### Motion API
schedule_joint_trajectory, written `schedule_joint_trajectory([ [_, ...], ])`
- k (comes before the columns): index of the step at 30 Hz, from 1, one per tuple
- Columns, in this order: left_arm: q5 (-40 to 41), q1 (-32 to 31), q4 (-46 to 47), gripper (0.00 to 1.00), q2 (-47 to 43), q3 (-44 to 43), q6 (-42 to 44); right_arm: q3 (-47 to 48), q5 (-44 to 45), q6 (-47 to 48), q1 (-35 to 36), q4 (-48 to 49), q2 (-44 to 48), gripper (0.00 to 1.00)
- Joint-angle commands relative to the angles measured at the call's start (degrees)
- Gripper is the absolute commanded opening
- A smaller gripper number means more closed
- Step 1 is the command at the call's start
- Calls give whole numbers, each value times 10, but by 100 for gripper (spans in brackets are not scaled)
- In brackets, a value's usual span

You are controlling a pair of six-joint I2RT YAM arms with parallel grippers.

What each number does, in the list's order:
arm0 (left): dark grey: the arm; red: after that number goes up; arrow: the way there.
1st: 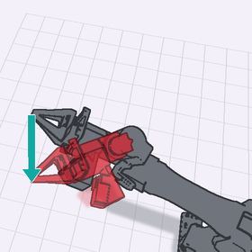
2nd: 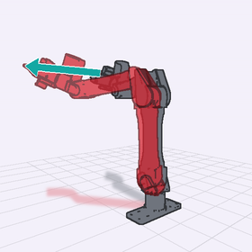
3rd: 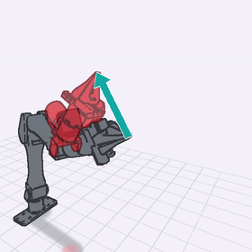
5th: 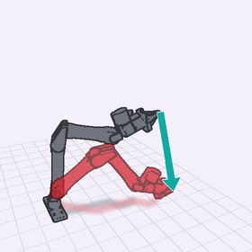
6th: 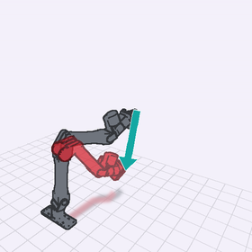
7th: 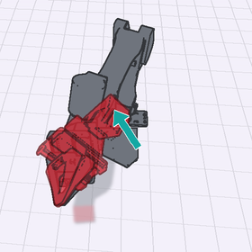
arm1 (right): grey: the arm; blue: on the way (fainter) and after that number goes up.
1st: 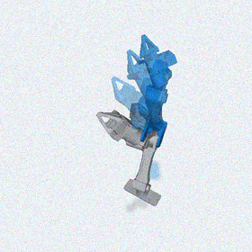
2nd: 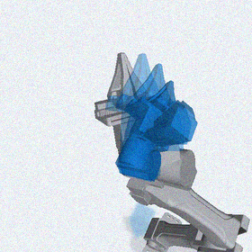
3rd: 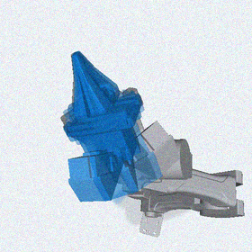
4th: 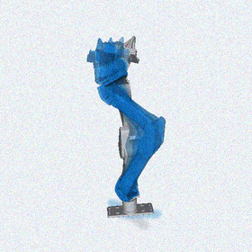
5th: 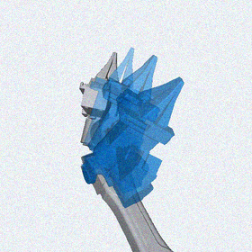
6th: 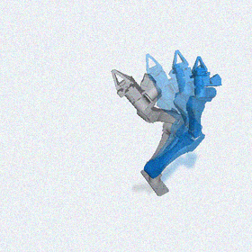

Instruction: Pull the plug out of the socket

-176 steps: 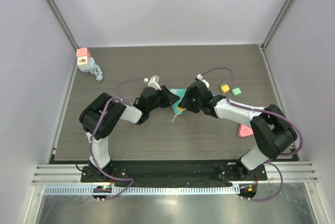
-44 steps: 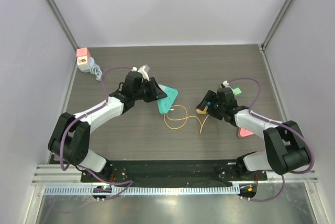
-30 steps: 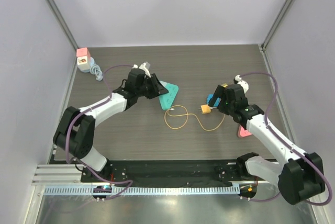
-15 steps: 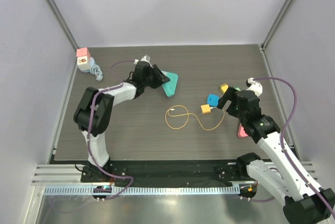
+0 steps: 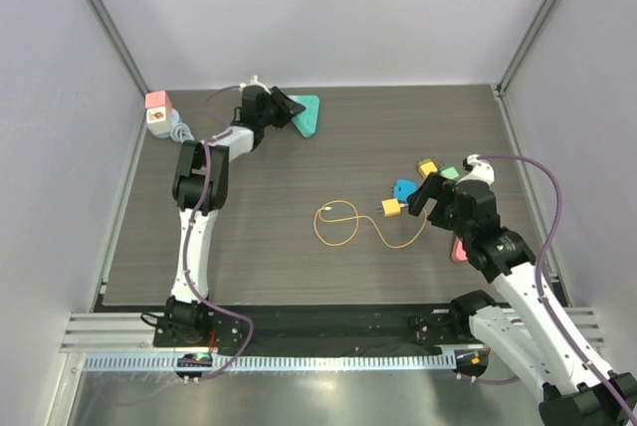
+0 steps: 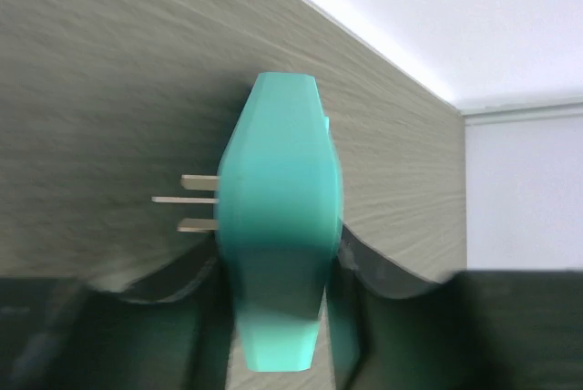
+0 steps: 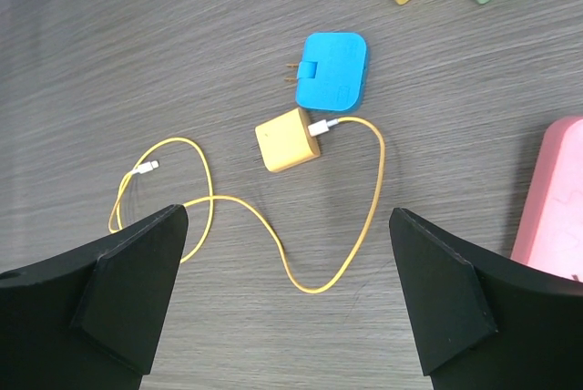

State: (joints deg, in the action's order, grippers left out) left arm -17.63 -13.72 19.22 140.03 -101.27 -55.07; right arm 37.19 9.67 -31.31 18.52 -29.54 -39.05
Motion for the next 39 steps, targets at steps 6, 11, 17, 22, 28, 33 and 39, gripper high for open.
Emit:
schedule_joint_trajectory([
  [6,-6,13,-154,87,-23,-38,79,-19,-53,27,-2,61,-27,98],
  [11,51,15,-261,92,-127,7,186,-26,-63,21,-2,90,-60,98],
  [17,165,34,-350,93,-272,105,256,-66,-171,-90,36,268,-110,95],
  [22,135,94,-351,93,-329,174,263,37,-112,-148,194,384,-302,95],
  [28,136,155,-382,95,-322,180,272,213,-66,-120,264,418,-541,95],
  [33,159,178,-387,96,-295,158,291,209,-11,-96,345,540,-640,94],
  [39,230,180,-383,93,-237,115,352,191,-11,-112,376,680,-758,93],
])
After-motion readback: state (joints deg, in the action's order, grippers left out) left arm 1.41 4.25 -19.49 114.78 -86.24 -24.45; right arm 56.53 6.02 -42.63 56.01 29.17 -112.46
